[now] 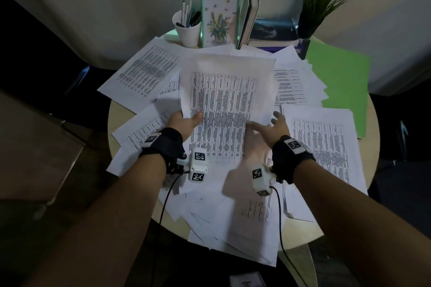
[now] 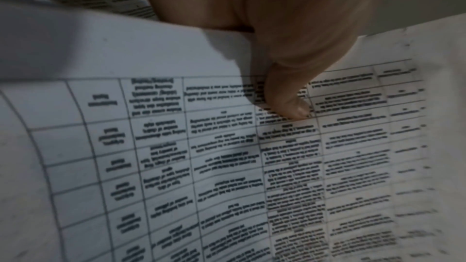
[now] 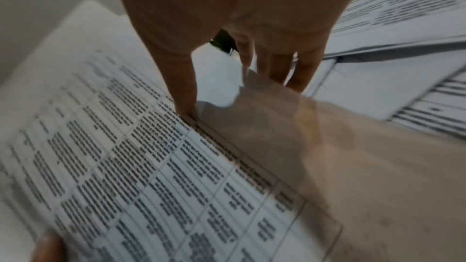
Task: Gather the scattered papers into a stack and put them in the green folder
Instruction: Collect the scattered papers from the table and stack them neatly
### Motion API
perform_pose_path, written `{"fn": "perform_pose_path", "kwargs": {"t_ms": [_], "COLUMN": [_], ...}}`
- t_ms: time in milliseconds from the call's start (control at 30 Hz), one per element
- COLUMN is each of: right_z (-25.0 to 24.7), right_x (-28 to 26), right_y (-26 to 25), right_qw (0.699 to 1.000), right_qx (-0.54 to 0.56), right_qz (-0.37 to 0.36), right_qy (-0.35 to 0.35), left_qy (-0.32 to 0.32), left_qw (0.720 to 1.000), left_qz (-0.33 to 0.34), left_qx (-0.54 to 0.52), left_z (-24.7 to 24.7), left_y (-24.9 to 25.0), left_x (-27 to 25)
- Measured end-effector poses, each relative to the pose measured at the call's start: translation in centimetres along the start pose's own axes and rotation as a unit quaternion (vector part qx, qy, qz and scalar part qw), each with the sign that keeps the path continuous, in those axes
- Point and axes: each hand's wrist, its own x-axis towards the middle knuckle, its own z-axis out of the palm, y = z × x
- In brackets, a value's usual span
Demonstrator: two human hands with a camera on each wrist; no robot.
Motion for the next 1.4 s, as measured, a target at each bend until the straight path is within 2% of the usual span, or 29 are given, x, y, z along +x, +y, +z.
{"fn": "perform_pose_path", "kwargs": {"t_ms": [67,200,400,533,633,833,1000,1133,1200,1300,1400], "right_z": [-0.7,-1.2,0.0,0.1,0.0,0.0,0.0,0.0,0.0,-0.2,-0.3], "right_x": [0.0,-1.0,-2.6,-3.2,-3.2,-3.3,-3.6,-4.1,-4.1,-4.0,-4.0], "right_y": [-0.9,-3.8,-7.9,-8.8,-7.8,-5.5,-8.0,-9.5,-9.1,-7.4,-6.7], "right_qw": [0.999,0.991,0.971,0.954,0.955,0.967,0.957,0.942,0.944,0.954,0.955], "right_qx": [0.037,0.004,0.008,0.023,0.047,0.074,0.081,0.103,0.110,0.119,0.142], "right_qz": [-0.032,-0.130,-0.230,-0.285,-0.279,-0.231,-0.269,-0.302,-0.291,-0.247,-0.223], "right_qy": [-0.013,0.014,0.062,0.090,0.092,0.083,0.076,0.100,0.106,0.118,0.134], "left_qy": [-0.003,0.002,0.082,0.114,0.117,0.103,0.128,0.137,0.137,0.135,0.136], "left_qw": [1.000,0.995,0.973,0.965,0.967,0.973,0.959,0.947,0.947,0.954,0.960], "left_qz": [0.022,0.088,0.215,0.228,0.211,0.199,0.246,0.281,0.275,0.230,0.206], "left_qx": [-0.013,-0.040,-0.026,-0.053,-0.082,-0.061,-0.058,-0.068,-0.093,-0.135,-0.135], "left_z": [-0.1,0.1,1.2,1.5,1.5,1.6,2.4,2.6,2.8,3.2,3.4], "left_y": [0.7,3.0,7.7,8.8,7.8,5.4,8.0,9.6,9.4,7.8,7.2], "left_x": [0.0,-0.4,-1.3,-1.9,-2.2,-2.4,-2.5,-2.4,-2.3,-2.0,-1.9]}}
